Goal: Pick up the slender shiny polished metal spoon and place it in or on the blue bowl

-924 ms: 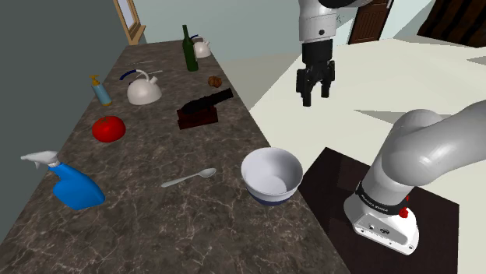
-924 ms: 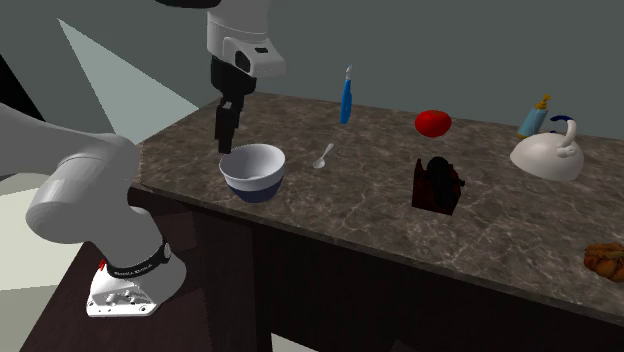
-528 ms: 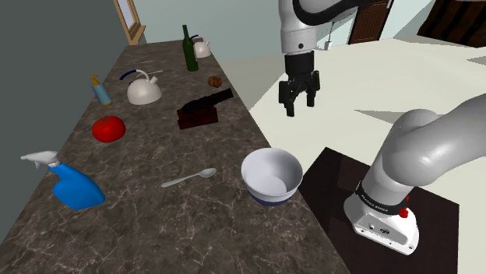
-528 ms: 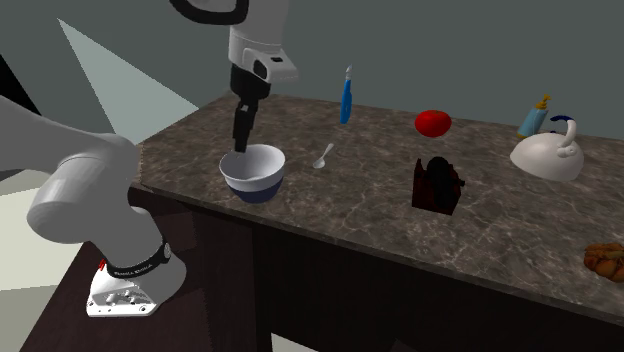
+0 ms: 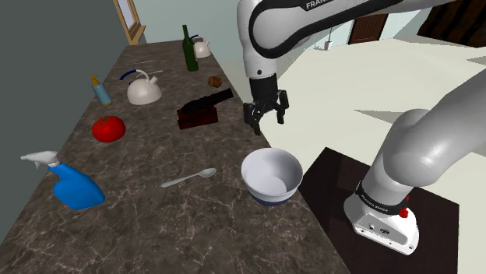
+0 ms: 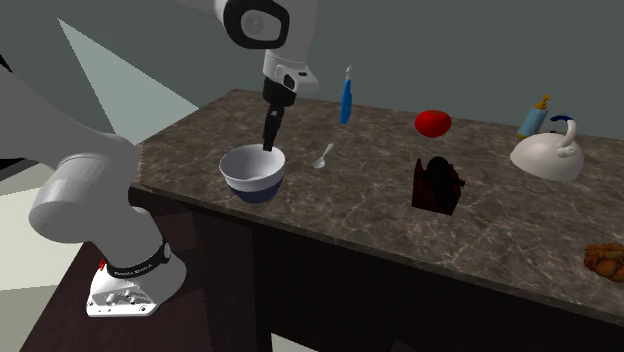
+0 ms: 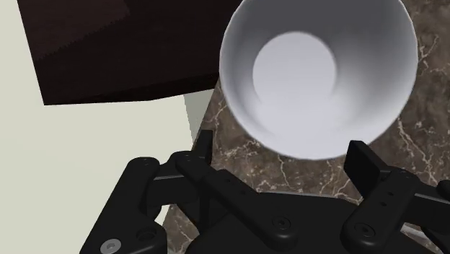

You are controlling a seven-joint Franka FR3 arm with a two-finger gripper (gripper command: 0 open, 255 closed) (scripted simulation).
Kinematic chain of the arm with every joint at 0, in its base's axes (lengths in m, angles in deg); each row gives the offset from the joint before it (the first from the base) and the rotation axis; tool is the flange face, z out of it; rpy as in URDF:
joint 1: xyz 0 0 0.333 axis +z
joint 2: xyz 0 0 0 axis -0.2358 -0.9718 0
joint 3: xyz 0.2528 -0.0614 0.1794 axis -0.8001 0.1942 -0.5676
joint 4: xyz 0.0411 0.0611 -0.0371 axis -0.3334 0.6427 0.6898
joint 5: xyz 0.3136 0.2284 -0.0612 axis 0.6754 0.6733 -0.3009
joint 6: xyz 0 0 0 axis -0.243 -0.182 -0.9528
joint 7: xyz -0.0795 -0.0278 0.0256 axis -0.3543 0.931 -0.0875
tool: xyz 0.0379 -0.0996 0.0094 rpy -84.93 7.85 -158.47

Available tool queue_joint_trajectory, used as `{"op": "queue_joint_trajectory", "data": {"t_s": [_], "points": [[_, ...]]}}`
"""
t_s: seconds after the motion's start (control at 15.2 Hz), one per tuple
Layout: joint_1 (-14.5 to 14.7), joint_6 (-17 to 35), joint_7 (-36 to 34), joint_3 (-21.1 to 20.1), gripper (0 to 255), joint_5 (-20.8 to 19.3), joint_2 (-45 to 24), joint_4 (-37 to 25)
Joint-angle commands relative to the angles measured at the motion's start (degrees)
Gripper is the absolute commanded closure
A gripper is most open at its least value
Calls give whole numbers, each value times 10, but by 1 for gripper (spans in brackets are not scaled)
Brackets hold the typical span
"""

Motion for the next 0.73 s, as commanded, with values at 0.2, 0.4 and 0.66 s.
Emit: {"op": "queue_joint_trajectory", "data": {"t_s": [0.2, 0.4, 0.66], "points": [[5, 62, -71, -42, 0, -9, -106, -47], [10, 91, -117, -62, 0, -26, -175, -86], [21, 118, -179, -78, 0, -59, -272, -149]]}}
